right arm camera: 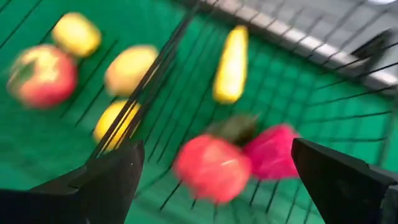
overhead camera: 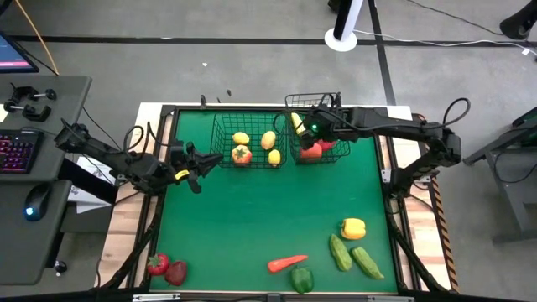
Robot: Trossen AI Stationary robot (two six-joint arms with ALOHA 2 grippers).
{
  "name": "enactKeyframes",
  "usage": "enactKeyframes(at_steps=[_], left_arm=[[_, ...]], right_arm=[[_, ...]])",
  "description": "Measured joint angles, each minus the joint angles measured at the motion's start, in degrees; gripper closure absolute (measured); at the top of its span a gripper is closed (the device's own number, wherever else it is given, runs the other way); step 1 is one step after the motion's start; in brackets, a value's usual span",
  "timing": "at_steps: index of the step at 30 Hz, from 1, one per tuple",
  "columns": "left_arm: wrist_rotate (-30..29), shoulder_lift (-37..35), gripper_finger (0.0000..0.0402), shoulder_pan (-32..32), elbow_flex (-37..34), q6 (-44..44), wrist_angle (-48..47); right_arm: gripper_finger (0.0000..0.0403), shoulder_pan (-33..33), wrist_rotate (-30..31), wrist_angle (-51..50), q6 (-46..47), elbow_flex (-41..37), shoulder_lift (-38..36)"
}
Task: Sort produce into baskets
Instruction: Put the yellow bell pepper into the right wire basket
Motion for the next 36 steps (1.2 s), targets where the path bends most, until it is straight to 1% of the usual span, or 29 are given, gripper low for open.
enactKeyframes(at_steps=[3, 5, 6, 8, 10, 12, 15, 18, 21, 23, 25, 27, 30, 32, 36], left_arm=[[0.0, 0.0, 0.0402, 0.0, 0.0, 0.0, -0.6], [0.0, 0.0, 0.0402, 0.0, 0.0, -0.4, -1.8], [0.0, 0.0, 0.0401, 0.0, 0.0, -0.5, -2.4], [0.0, 0.0, 0.0402, 0.0, 0.0, -0.9, -3.0], [0.0, 0.0, 0.0402, 0.0, 0.0, -2.1, -3.5], [0.0, 0.1, 0.0401, 0.0, 0.0, -3.1, -4.1], [0.0, 0.1, 0.0402, 0.0, 0.0, -3.3, -4.2], [0.0, 0.1, 0.0402, 0.0, 0.0, -3.3, -4.2], [0.0, 0.1, 0.0402, 0.0, 0.0, -3.3, -4.2], [0.0, 0.1, 0.0402, 0.0, 0.0, -3.4, -4.2], [0.0, 0.1, 0.0401, 0.0, 0.0, -3.4, -4.2], [0.0, 0.1, 0.0402, 0.0, 0.0, -3.4, -4.3], [0.0, 0.1, 0.0401, 0.1, 0.0, -3.4, -4.3], [0.0, 0.2, 0.0402, 0.1, 0.0, -3.4, -4.4], [0.0, 0.4, 0.0402, 0.1, 0.0, -3.5, -4.5]], right_arm=[[0.0006, 1.2, -9.0, -2.6, -1.7, 0.0, -0.6], [0.0006, 4.0, -14.1, -6.1, -0.2, 0.0, -0.8], [0.0006, 6.2, -15.2, -8.1, 1.1, 0.0, -0.7], [0.0006, 11.4, -15.4, -12.6, 3.6, 0.0, -0.7], [0.0006, 17.6, -13.9, -16.2, 8.0, 0.0, -0.7], [0.0006, 24.1, -12.0, -19.1, 14.2, 0.0, -0.7], [0.0006, 33.6, -11.4, -23.2, 24.8, 0.0, -0.7], [0.0006, 42.4, -11.4, -25.6, 35.2, 0.0, -0.7], [0.0006, 49.8, -12.7, -25.7, 40.6, 0.0, -0.7], [0.0006, 53.3, -15.1, -24.9, 39.5, 0.0, -0.5], [0.0006, 55.8, -16.8, -23.9, 34.1, 0.0, -0.5], [0.0006, 57.3, -17.0, -24.0, 27.3, 0.0, -0.5], [0.0006, 58.5, -15.3, -24.3, 17.9, -0.6, -0.5], [0.0006, 58.5, -15.2, -23.9, 13.9, -2.7, -0.5], [0.0006, 57.5, -18.8, -17.8, 12.2, -10.3, -0.5]])
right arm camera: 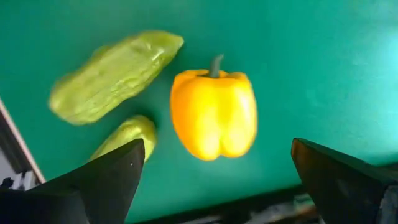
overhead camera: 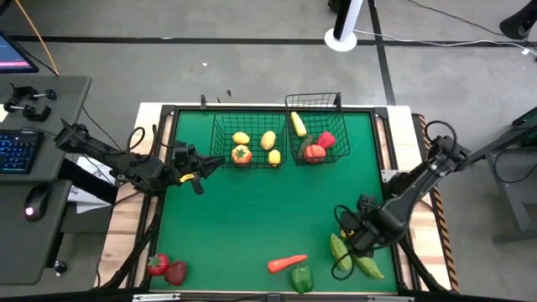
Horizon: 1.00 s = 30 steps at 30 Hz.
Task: Sort produce into baskets
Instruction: Put the yellow bell pepper into the right wire basket
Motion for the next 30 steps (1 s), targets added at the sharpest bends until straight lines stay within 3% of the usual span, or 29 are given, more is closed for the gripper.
enactKeyframes(at_steps=[8, 18, 24, 30], left_arm=[[0.0, 0.2, 0.0401, 0.0, 0.0, -1.0, 0.0], [-0.1, 0.2, 0.0402, 0.0, 0.0, -1.0, -0.1], [-0.2, 0.2, 0.0401, 0.0, 0.0, -0.9, -0.1], [-0.6, 0.2, 0.0402, 0.7, 0.0, -1.0, -2.2]], right_arm=[[0.0006, -0.1, -0.1, 14.8, 0.1, -12.7, 0.1], [0.0006, -0.1, -0.6, 20.5, 0.8, -20.3, 0.0], [0.0019, -0.2, -1.0, 20.1, 7.3, -18.1, 0.0], [0.0079, -2.3, 3.9, 13.8, 5.9, -7.5, 0.0]])
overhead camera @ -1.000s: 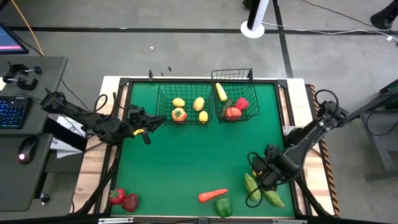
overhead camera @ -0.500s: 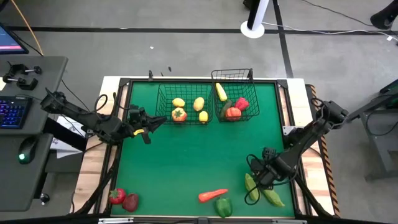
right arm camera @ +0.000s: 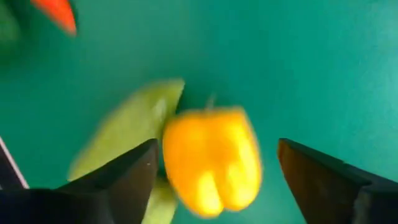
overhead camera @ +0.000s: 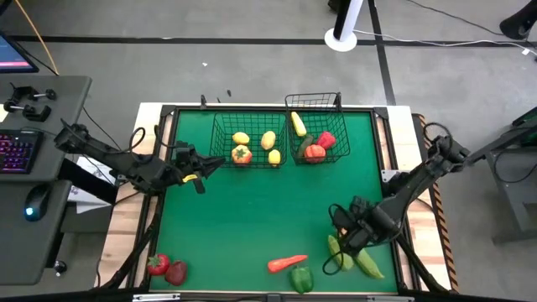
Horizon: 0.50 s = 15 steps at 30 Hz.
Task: Sort produce into baskets
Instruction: Put the yellow bell pepper into the right wire basket
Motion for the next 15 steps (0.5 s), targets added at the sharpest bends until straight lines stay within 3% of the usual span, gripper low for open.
enactKeyframes(at_steps=[7, 10, 15], left_arm=[[0.9, 0.0, 0.0401, 0.8, 0.0, -2.0, -2.5], [1.0, 0.0, 0.0402, 0.8, 0.0, -2.0, -2.5], [1.0, 0.0, 0.0401, 0.8, 0.0, -1.9, -2.6]], right_arm=[[0.0143, -6.2, 19.5, -9.1, -4.4, 15.0, -0.1], [0.0157, -8.0, 17.8, -12.7, -4.5, 16.6, -0.1], [0.0162, -6.8, 6.7, -10.6, -0.8, 12.9, -0.1]])
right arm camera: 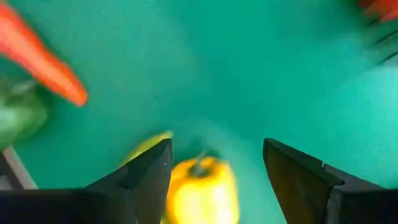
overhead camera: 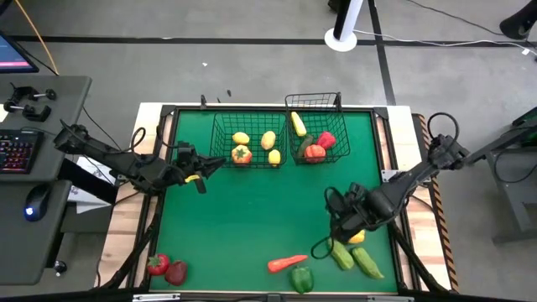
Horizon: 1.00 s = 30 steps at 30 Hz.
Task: Sort produce into baskets
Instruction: Put the yellow bell pepper into the right wire basket
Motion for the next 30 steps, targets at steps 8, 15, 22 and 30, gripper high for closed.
enactKeyframes(at_steps=[8, 15, 22, 30], left_arm=[[1.1, 0.0, 0.0402, 0.0, 0.0, 0.1, -0.8], [1.1, 0.0, 0.0402, 0.0, 0.0, -0.9, -1.1], [1.1, 0.0, 0.0402, 0.0, 0.0, -1.0, -1.3], [1.1, 0.0, 0.0402, 0.0, 0.0, -1.0, -1.3]], right_arm=[[0.0162, 6.0, -9.3, 11.5, 6.6, -10.9, 0.0], [0.0162, 5.7, -17.0, 11.1, 2.7, -14.1, 0.0], [0.0162, 6.4, -14.1, 11.0, 2.5, -17.6, 0.0], [0.0161, 6.5, -12.7, 13.8, 2.0, -20.9, -0.3]])
